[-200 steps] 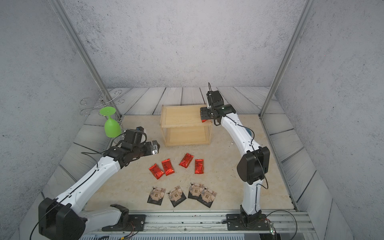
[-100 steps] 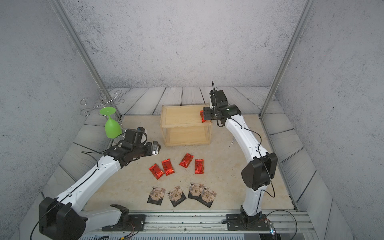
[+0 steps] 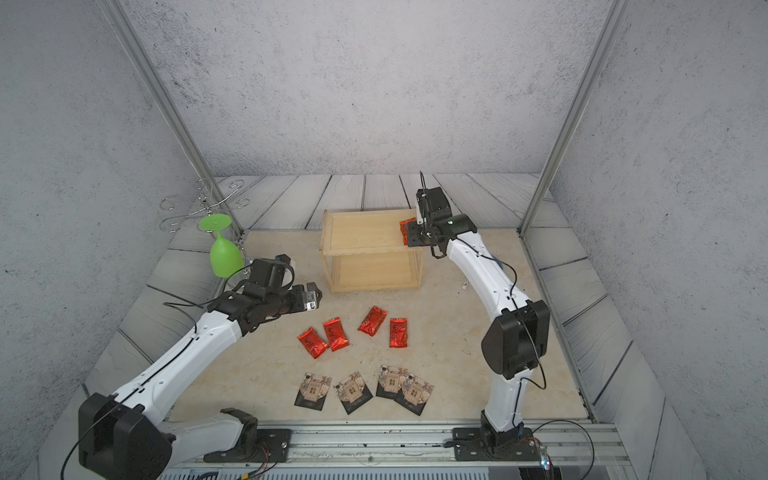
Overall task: Place the tea bags on the shelf by color
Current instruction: Place the tea bag on the shelf.
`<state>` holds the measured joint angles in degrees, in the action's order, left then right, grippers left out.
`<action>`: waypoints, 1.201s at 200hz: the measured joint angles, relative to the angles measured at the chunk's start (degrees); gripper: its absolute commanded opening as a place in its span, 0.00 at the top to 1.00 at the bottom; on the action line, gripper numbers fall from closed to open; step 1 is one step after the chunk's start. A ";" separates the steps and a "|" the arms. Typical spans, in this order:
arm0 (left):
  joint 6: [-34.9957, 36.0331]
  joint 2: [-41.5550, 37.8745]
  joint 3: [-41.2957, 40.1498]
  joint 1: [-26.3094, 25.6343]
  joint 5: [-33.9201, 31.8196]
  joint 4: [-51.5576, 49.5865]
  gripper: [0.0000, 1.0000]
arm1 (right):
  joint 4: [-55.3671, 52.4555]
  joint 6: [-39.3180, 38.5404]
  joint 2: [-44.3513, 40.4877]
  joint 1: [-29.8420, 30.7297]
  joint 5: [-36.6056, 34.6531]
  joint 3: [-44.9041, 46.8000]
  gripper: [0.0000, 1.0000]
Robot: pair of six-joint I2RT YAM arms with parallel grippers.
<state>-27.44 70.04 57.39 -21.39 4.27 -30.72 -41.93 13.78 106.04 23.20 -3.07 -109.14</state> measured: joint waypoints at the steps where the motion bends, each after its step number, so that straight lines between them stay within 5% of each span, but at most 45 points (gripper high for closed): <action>1: 0.00 0.02 0.00 0.00 0.02 0.00 0.01 | 0.02 0.00 0.00 0.00 0.02 0.02 0.47; 240: 0.00 0.52 -0.02 0.00 -0.17 -0.04 0.00 | 2.89 1.29 -0.07 0.00 2.97 3.37 0.51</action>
<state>-27.44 70.57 57.36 -21.39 4.10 -30.76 -39.05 15.07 105.97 23.20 -0.10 -105.78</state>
